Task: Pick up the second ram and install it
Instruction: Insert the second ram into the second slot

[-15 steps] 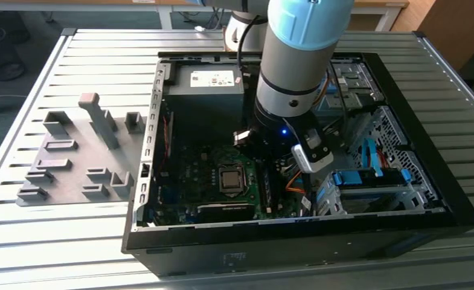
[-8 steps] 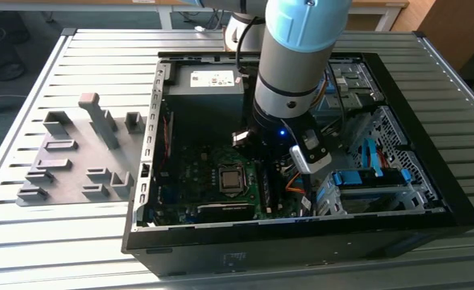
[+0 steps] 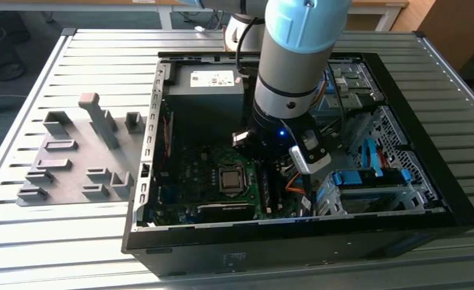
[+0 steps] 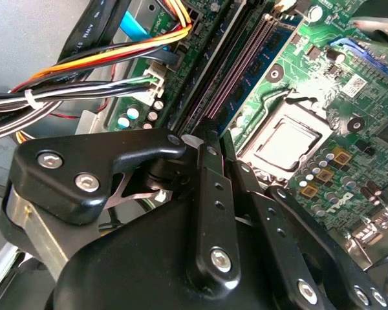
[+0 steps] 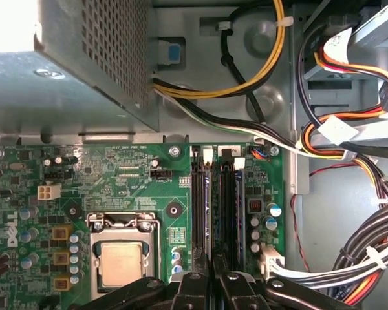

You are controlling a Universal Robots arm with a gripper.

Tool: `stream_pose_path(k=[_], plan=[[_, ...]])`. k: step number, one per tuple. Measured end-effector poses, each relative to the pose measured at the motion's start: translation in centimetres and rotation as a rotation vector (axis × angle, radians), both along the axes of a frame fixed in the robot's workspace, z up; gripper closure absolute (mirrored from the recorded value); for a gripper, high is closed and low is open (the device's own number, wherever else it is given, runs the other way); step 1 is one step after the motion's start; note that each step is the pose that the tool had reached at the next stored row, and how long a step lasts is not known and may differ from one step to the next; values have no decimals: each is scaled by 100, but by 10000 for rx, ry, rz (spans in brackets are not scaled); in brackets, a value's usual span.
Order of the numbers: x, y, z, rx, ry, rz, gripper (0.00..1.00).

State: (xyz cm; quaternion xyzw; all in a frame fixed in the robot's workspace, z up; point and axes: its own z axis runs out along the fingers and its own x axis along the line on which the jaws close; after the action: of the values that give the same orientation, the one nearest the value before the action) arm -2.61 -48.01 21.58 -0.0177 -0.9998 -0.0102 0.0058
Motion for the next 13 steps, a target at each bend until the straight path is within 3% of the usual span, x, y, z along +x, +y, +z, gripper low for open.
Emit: stream_pose_path(k=[13], plan=[[0, 13, -45, 0, 0, 0, 86]])
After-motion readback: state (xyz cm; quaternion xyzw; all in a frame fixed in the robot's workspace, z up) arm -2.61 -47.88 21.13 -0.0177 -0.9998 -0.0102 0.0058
